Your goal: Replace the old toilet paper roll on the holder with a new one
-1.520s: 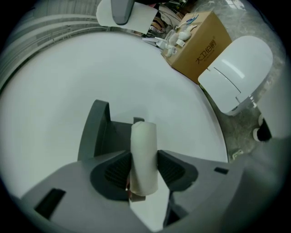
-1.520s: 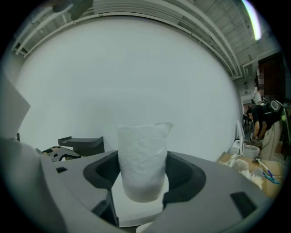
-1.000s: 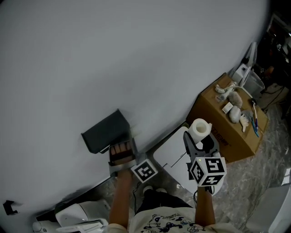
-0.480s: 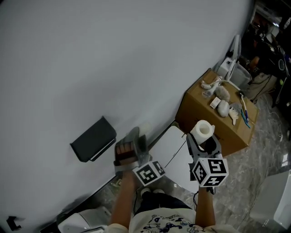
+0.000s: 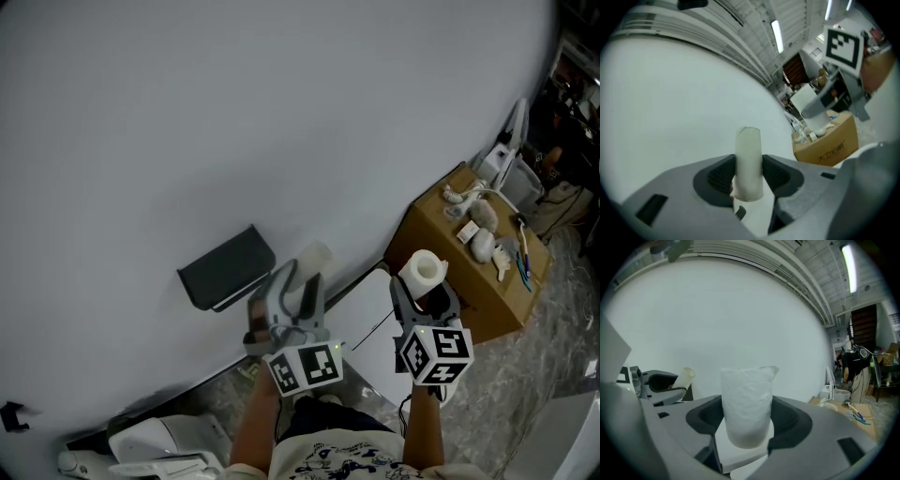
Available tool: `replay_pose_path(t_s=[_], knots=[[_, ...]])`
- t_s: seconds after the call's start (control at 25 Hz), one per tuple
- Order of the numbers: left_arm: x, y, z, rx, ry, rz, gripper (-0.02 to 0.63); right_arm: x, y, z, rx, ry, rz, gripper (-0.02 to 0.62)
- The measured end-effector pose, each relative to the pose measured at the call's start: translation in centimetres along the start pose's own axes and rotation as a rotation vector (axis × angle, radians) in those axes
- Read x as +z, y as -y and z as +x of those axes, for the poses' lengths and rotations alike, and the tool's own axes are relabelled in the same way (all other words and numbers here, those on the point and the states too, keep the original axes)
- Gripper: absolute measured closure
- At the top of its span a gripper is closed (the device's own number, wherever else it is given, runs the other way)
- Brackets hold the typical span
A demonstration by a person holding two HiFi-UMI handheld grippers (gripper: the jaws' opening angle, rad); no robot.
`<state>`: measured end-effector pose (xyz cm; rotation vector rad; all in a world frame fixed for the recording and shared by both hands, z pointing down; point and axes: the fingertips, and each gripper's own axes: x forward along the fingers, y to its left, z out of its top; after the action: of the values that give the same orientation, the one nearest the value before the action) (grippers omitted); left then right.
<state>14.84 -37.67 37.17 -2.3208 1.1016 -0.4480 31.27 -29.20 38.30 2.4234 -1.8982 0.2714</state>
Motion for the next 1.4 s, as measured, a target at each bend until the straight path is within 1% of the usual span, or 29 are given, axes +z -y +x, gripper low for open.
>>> replay_pose_path(t_s=[0.12, 0.24, 0.32, 0.36, 0.4, 0.56, 0.68, 0.84, 1.0, 1.08, 1.16, 1.2, 1.32, 1.4], knots=[[0.7, -2.7, -2.3, 0.023, 0.047, -0.185, 0.419, 0.0, -1.8, 0.6, 0.05, 0.001, -0.006, 0.29], [1.3, -5.6, -4.6, 0.053, 0.12, -0.37, 0.419, 0.0, -3.8, 1.4, 0.106, -0.001, -0.014, 0.29], [1.1, -7.4, -6.0, 0.064, 0.146, -0.495, 0.419, 0.0, -5.2, 1.7, 0.14, -0.003, -0.019, 0.29], [0.8, -8.1, -6.7, 0.066, 0.147, -0.539, 0.42, 0.0, -5.9, 1.9, 0.156, -0.004, -0.021, 0.29], [0.5, -8.8, -7.3, 0.071, 0.149, -0.565, 0.419, -0.1, -6.6, 2.1, 0.172, -0.005, -0.024, 0.29], [-1.0, -11.5, -9.6, 0.144, 0.16, -0.598, 0.42, -0.1, -9.3, 3.1, 0.243, -0.011, -0.04, 0.29], [-2.2, -12.8, -10.9, 0.196, 0.138, -0.618, 0.42, -0.3, -11.1, 3.7, 0.285, -0.016, -0.066, 0.29], [-3.6, -14.4, -12.4, 0.261, 0.118, -0.623, 0.42, -0.9, -13.2, 4.4, 0.328, -0.029, -0.08, 0.29], [-4.2, -15.3, -13.1, 0.291, 0.111, -0.614, 0.42, -1.3, -14.5, 5.0, 0.359, -0.038, -0.09, 0.29], [-4.4, -15.6, -13.2, 0.3, 0.106, -0.613, 0.42, -1.5, -15.0, 5.4, 0.369, -0.044, -0.112, 0.29], [-4.6, -15.7, -13.2, 0.304, 0.099, -0.61, 0.42, -1.7, -15.2, 6.1, 0.373, -0.047, -0.17, 0.29], [-4.7, -15.8, -13.2, 0.304, 0.095, -0.605, 0.42, -1.8, -15.3, 6.5, 0.372, -0.045, -0.217, 0.29], [-4.5, -15.8, -13.1, 0.304, 0.092, -0.593, 0.42, -1.8, -15.6, 7.9, 0.356, -0.027, -0.397, 0.29], [-4.5, -16.0, -13.2, 0.308, 0.099, -0.599, 0.42, -2.1, -15.6, 9.0, 0.339, -0.014, -0.553, 0.29]])
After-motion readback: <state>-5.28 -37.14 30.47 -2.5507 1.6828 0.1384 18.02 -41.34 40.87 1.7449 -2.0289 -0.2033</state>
